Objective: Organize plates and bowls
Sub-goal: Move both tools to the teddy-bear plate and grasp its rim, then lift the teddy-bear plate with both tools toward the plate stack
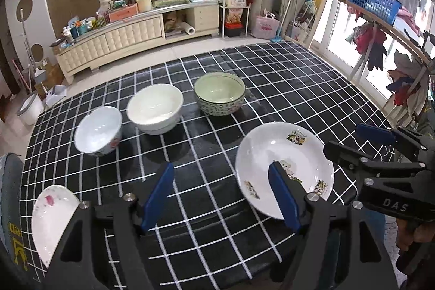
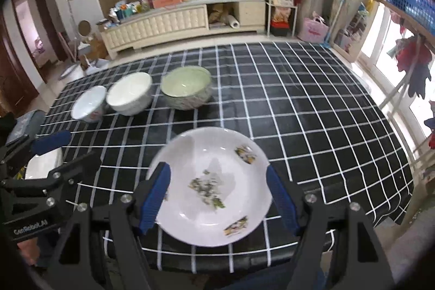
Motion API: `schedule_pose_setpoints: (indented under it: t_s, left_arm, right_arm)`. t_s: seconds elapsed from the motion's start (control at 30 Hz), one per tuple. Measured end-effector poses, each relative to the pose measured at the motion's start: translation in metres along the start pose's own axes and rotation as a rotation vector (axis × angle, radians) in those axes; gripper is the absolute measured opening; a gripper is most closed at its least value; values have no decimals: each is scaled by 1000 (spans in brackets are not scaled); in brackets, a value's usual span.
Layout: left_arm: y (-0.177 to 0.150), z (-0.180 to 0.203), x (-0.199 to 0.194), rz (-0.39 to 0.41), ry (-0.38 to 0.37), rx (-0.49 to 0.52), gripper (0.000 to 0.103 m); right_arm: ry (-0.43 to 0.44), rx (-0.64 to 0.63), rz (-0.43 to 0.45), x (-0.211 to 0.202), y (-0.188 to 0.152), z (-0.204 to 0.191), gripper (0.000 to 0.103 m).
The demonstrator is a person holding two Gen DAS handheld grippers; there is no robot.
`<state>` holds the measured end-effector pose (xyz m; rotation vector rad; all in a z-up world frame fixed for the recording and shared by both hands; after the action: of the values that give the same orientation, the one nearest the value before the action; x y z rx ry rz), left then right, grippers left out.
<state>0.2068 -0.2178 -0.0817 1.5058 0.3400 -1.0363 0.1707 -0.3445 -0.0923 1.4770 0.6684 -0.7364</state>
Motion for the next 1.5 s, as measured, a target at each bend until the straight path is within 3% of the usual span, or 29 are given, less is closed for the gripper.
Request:
schedule_pose_setpoints:
  t_s: [0.07,0.2,0.43,0.73,0.83,0.87,1.03,1.13,1.2,1.23,1.5]
  left_arm:
    - [0,2,12,-25,-9,-4,70]
    - [-6,2,42,-90,-15,-21,70]
    - [-17,-1,91,-183,-27,-52,70]
    - [-28,3,131,-255,-34,-50,70]
    - [-31,3,138,-262,-45,-65,69]
    - [-32,3,141,-267,-45,-67,67]
    - [-37,4,155,-314,-82,-59,51]
    - [-37,7,155,-302,-101,-35,44]
    - [-37,12,156,-304,-110,-15,38]
    - [-37,14,156,-304,-113,-7,33]
    - [-38,16,152,-307,-89,-1,31]
  right_arm:
    - [0,9,-27,10,-3,6,79]
    - [-24,27,-59,31,-7,18,96]
    - [-54,40,-123,66,-18,32,98]
    - [-20,94,-189,94,-26,47,98]
    - [10,106,-208,100,-30,51,90]
    - [18,100,-217,102,-31,50,82]
    - [2,72,-217,105,-32,48,67]
    - [-5,68,-207,105,-30,48,58]
    - [9,57,-201,105,-29,46,43]
    - [10,54,-201,104,-29,45,43]
    - [-15,81,-192,99,-30,47,33]
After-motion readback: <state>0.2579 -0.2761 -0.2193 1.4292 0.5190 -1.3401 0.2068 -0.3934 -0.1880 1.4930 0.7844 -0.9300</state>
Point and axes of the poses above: each gripper's, at about its wrist camera, not at the fingertips, and x roughly the way its jaws point, z to its right, y to its top, the point moved 3 cm from there along x, roughly the way its jaws point, and after that the axes turned 6 degrees about -y, right-handed, at the moved point
